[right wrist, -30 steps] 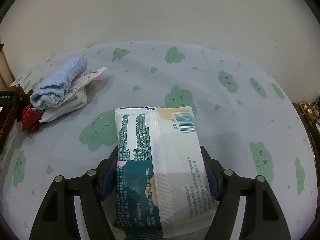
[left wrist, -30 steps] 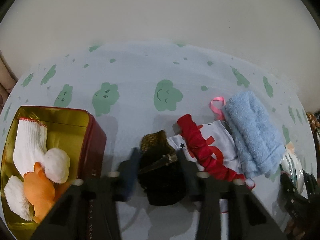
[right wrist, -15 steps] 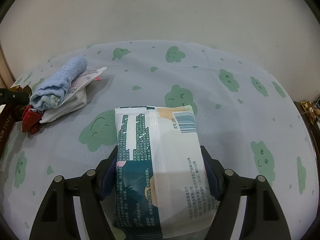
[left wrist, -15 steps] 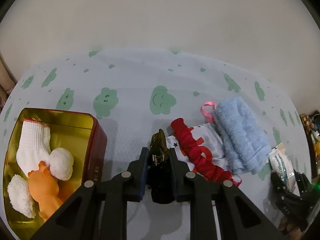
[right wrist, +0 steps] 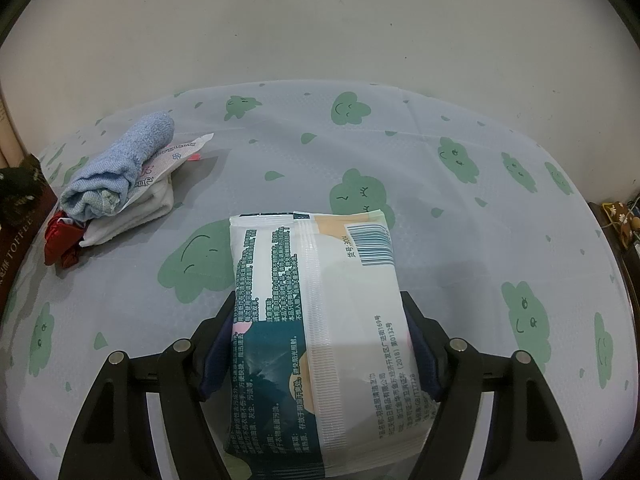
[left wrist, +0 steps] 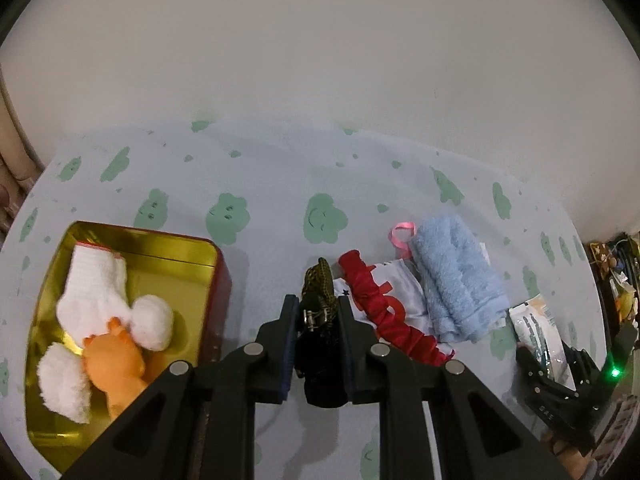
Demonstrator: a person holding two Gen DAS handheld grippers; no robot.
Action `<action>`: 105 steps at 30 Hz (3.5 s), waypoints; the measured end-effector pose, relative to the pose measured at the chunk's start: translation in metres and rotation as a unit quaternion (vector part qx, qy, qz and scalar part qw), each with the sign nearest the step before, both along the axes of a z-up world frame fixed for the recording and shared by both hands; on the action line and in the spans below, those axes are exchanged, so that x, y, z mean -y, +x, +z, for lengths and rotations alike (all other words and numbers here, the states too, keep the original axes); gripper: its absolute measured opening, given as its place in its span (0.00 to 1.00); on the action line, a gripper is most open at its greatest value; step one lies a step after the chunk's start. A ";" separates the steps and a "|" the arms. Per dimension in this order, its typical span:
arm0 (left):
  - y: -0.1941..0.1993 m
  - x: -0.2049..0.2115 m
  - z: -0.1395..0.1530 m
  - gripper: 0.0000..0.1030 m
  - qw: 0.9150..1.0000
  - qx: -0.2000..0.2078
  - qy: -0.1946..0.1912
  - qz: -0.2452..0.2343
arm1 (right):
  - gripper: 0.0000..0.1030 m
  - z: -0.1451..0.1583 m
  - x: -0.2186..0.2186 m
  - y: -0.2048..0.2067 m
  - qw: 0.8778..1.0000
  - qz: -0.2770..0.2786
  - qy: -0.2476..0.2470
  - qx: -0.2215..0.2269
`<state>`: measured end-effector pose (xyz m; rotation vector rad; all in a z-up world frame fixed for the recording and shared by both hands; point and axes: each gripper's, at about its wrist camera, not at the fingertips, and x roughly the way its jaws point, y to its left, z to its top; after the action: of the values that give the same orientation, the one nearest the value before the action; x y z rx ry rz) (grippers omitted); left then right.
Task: Organize soft objects
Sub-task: 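Carry the black pouch over the tin with the left gripper while the right holds the packet, then open the left gripper to drop the black pouch into the tin, then carry the wipes packet over the tin with the right gripper and open it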
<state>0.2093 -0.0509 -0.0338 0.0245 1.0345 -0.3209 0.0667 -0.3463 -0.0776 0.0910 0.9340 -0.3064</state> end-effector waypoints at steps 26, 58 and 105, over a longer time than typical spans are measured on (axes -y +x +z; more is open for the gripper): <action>0.006 -0.133 0.034 0.18 0.992 0.036 0.049 0.114 | 0.70 0.000 0.001 0.000 1.000 0.000 0.001 0.000; 0.013 -0.154 0.022 0.38 0.989 0.037 0.060 0.133 | 0.70 0.000 0.001 -0.001 1.000 0.000 0.002 0.000; -0.081 -0.261 0.012 0.39 0.963 0.117 0.055 0.237 | 0.62 0.060 -0.060 -0.013 0.999 0.021 -0.027 0.035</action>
<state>0.1286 0.2098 -0.0216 -0.0826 0.7911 0.1730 0.0535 -0.2863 -0.0174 0.0316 0.8563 -0.2880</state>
